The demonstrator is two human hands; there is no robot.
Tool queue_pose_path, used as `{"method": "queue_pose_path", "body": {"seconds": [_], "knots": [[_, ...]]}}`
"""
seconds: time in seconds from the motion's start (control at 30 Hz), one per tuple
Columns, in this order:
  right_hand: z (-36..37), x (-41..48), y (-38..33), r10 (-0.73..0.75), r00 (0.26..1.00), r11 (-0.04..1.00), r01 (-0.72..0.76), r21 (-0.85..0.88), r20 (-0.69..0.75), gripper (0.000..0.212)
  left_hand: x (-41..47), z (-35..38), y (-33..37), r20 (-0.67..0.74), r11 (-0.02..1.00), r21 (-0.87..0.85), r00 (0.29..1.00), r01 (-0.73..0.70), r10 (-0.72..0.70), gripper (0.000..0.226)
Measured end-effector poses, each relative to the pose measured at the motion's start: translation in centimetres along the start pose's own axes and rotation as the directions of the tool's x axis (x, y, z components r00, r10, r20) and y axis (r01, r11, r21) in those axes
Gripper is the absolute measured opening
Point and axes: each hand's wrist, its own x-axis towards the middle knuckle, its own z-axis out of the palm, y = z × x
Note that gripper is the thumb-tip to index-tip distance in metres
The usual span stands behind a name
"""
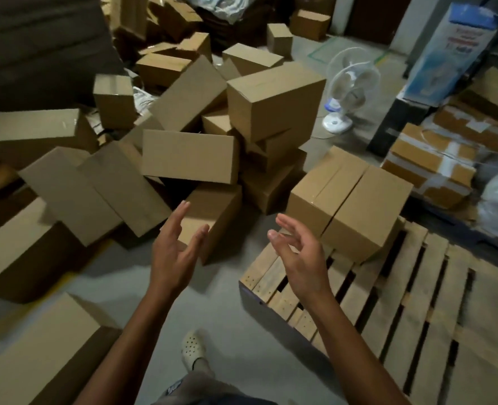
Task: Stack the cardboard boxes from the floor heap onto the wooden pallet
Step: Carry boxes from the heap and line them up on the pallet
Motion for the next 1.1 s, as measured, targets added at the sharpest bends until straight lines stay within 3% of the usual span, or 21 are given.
{"method": "queue_pose_path", "body": {"seconds": [0.4,0.57,0.67,0.73,0.87,1.1], "knots": [[17.8,15.1,-2.3,0.031,0.999,0.999,-0.031,0.009,-0.006,0.044,16.2,-11.2,-11.6,-0.05,0.997,0.011,0.996,0.078,-0.077,0.058],[20.7,21.0,-2.4,0.063,0.998,0.997,-0.063,-0.035,-0.006,0.045,23.3,-10.6,-13.8,-0.021,0.996,-0.018,0.996,0.083,-0.084,0.054],[21.5,25.5,-2.4,0.078,0.997,0.996,-0.077,-0.05,0.006,0.045,28.1,-8.4,-15.1,-0.017,0.971,-0.126,0.978,0.204,-0.208,0.051],[21.7,29.0,-2.3,0.079,0.997,0.995,-0.078,-0.059,0.018,0.046,31.3,-6.7,-16.4,0.01,0.889,-0.299,0.932,0.347,-0.361,0.047],[22.0,38.0,-1.5,0.095,0.995,0.99,-0.093,-0.108,0.017,0.047,38.6,-2.9,-19.6,0.11,0.607,-0.556,0.773,0.569,-0.624,0.039],[21.8,56.8,3.1,0.254,0.967,0.953,-0.245,-0.179,0.03,0.049,51.8,5.0,-24.7,0.172,0.371,-0.642,0.597,0.671,-0.784,0.051]]}}
